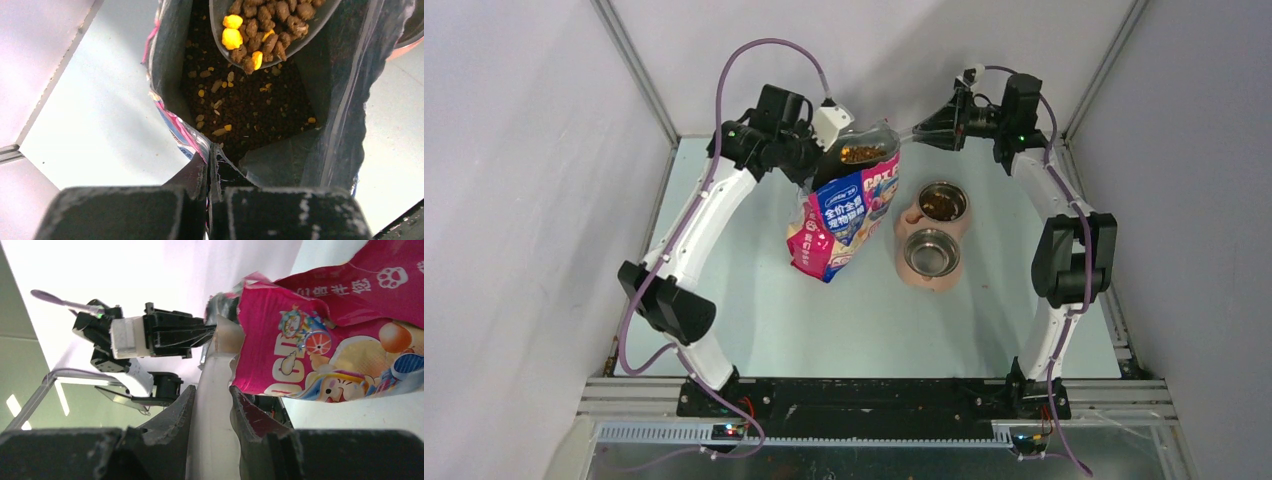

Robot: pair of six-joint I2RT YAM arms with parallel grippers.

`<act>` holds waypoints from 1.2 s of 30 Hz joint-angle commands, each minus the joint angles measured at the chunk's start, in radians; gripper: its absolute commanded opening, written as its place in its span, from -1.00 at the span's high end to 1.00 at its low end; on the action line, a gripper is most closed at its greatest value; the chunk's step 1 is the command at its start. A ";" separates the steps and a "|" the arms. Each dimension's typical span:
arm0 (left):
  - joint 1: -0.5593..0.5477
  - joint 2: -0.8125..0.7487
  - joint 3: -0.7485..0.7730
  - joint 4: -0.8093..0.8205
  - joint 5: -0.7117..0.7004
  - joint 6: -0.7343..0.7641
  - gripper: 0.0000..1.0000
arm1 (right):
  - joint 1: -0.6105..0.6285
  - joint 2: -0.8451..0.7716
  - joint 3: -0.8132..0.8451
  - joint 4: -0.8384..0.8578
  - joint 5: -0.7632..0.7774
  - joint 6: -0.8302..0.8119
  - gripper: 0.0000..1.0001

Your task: Serve the pet food

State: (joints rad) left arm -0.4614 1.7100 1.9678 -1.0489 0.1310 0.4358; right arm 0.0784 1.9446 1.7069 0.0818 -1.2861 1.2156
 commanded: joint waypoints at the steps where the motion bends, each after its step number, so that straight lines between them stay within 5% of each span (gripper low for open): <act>1: 0.007 0.010 0.055 -0.031 -0.044 0.077 1.00 | -0.024 -0.025 -0.033 0.366 -0.064 0.219 1.00; 7: 0.008 0.035 0.107 -0.055 -0.045 0.094 1.00 | -0.046 -0.039 -0.122 0.470 -0.043 0.293 1.00; 36: 0.086 0.034 0.126 0.016 0.023 0.022 1.00 | -0.268 -0.255 -0.300 0.303 -0.042 0.174 1.00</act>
State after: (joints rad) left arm -0.3893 1.7565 2.0357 -1.0863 0.1535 0.4698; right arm -0.1440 1.7672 1.4288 0.3775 -1.3167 1.4231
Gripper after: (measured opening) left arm 0.005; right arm 0.298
